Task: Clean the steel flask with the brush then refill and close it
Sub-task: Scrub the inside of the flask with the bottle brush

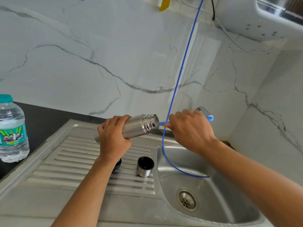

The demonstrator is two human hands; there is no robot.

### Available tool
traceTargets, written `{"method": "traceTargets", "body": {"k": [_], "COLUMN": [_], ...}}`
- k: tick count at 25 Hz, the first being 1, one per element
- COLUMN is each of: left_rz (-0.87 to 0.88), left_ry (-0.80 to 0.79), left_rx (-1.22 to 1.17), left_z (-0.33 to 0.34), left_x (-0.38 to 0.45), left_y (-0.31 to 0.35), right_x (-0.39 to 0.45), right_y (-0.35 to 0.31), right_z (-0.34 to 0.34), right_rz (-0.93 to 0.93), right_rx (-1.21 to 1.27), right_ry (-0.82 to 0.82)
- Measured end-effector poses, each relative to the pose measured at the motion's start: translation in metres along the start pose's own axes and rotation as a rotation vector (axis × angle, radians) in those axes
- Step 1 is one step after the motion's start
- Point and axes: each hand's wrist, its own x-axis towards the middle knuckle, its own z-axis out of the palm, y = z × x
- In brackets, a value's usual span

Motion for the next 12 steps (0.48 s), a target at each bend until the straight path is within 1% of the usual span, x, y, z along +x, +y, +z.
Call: {"method": "traceTargets", "body": {"k": [1,2,3,4,5,6,7,9,10,11,12], "left_rz": [0.018,0.053,0.096,0.133,0.155,0.164,0.158,0.098,0.062,0.035,0.016], "left_ry": [0.005,0.006,0.0,-0.011,-0.026,-0.039,-0.044,-0.031,-0.021,-0.015,-0.011], "left_rx": [0.016,0.031,0.037,0.042,0.057,0.08,0.098,0.088,0.07,0.054,0.041], "left_z": [-0.001,-0.002,-0.003,-0.004,-0.004,-0.003,-0.002,0.0,0.001,0.002,0.003], "left_x": [0.0,0.0,0.001,0.001,0.002,0.002,0.001,0.0,-0.001,-0.003,-0.004], "left_y": [-0.001,-0.001,0.0,0.001,0.003,0.004,0.005,0.005,0.005,0.006,0.007], "right_x": [0.002,0.005,0.007,0.009,0.01,0.009,0.006,0.0,-0.003,-0.004,-0.001], "right_y": [0.002,0.006,0.013,0.021,0.028,0.031,0.029,0.015,0.005,-0.004,-0.01], "right_z": [-0.001,-0.002,-0.005,-0.008,-0.012,-0.013,-0.013,-0.017,-0.022,-0.025,-0.027], "right_rz": [0.096,0.228,0.336,0.425,0.46,0.453,0.398,0.222,0.14,0.097,0.076], "right_rx": [0.173,0.459,0.796,1.053,1.166,1.11,0.914,0.336,0.138,0.059,0.052], "right_ry": [-0.168,-0.451,-0.739,-0.939,-1.024,-0.977,-0.844,-0.497,-0.349,-0.264,-0.228]}}
